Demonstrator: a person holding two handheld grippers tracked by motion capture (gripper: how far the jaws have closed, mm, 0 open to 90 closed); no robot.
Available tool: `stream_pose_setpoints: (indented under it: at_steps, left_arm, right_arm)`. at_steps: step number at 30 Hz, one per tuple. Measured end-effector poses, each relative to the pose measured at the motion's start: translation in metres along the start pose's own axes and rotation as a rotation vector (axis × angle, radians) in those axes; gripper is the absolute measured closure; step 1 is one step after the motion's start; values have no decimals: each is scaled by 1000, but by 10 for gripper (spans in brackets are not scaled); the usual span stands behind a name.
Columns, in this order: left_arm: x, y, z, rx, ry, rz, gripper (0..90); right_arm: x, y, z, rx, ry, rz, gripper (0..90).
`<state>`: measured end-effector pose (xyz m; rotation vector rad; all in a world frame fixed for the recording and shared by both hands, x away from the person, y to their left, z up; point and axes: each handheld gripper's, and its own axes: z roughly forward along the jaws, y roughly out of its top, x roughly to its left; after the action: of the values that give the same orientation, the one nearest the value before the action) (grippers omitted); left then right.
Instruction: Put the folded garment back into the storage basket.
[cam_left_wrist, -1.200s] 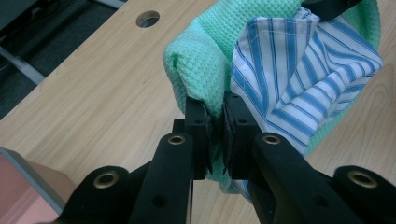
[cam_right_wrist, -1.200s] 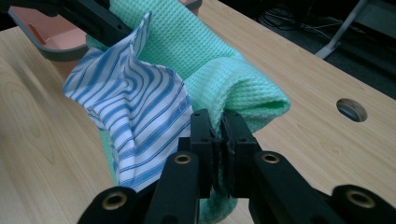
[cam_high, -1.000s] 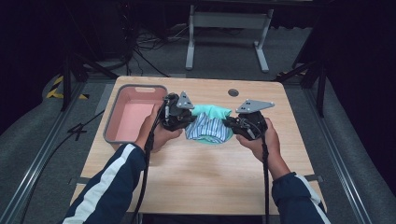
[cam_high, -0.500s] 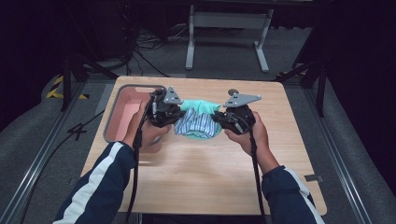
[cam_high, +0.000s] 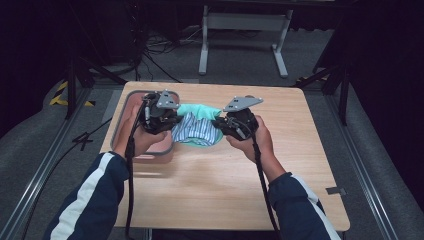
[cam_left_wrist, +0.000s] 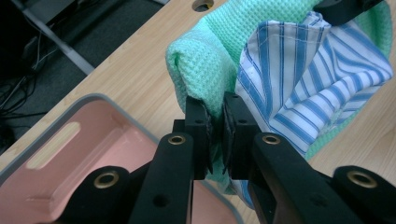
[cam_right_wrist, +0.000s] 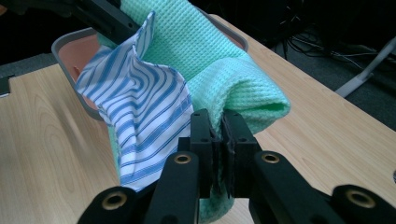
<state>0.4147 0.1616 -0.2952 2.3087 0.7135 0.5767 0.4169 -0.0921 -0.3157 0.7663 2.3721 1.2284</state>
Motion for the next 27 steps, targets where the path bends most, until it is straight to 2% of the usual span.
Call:
stream_pose_setpoints:
  at_steps: [6,11,19,27]
  left_arm:
    - [10,-11,-10,4,27,-19,823]
    - [19,-20,-18,4,44,-38,823]
    - [32,-38,-36,6,81,-71,823]
    - [39,-54,-42,20,113,-104,823]
  right_arm:
    - [10,13,17,-5,29,-19,838]
    - [16,22,25,-12,42,-24,839]
    - [28,39,43,-8,70,-57,838]
    - [42,49,67,-19,103,-84,838]
